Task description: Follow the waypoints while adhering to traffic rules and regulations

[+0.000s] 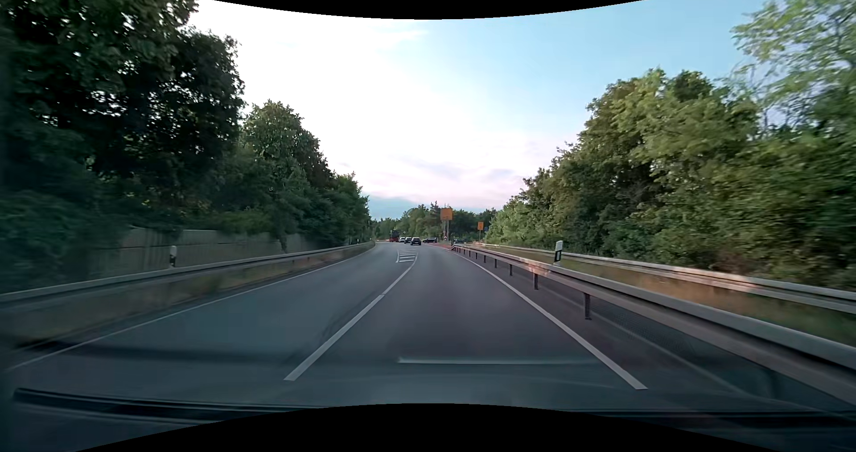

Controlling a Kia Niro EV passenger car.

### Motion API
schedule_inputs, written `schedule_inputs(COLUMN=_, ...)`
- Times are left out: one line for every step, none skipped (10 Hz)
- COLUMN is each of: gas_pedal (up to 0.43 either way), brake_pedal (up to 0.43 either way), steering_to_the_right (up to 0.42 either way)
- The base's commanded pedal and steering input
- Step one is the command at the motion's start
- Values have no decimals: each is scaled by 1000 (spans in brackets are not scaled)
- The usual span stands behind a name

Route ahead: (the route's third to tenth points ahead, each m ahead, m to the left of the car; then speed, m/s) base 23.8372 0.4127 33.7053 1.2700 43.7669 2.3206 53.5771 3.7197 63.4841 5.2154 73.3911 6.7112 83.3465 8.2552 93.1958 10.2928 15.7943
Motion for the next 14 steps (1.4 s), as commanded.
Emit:
schedule_inputs(gas_pedal=87, brake_pedal=0, steering_to_the_right=-13)
schedule_inputs(gas_pedal=87, brake_pedal=0, steering_to_the_right=-13)
schedule_inputs(gas_pedal=87, brake_pedal=0, steering_to_the_right=-13)
schedule_inputs(gas_pedal=87, brake_pedal=0, steering_to_the_right=-15)
schedule_inputs(gas_pedal=87, brake_pedal=0, steering_to_the_right=-15)
schedule_inputs(gas_pedal=87, brake_pedal=0, steering_to_the_right=-15)
schedule_inputs(gas_pedal=87, brake_pedal=0, steering_to_the_right=-15)
schedule_inputs(gas_pedal=87, brake_pedal=0, steering_to_the_right=-15)
schedule_inputs(gas_pedal=87, brake_pedal=0, steering_to_the_right=-15)
schedule_inputs(gas_pedal=87, brake_pedal=0, steering_to_the_right=-14)
schedule_inputs(gas_pedal=87, brake_pedal=0, steering_to_the_right=-14)
schedule_inputs(gas_pedal=87, brake_pedal=0, steering_to_the_right=-14)
schedule_inputs(gas_pedal=87, brake_pedal=0, steering_to_the_right=-13)
schedule_inputs(gas_pedal=87, brake_pedal=0, steering_to_the_right=-13)
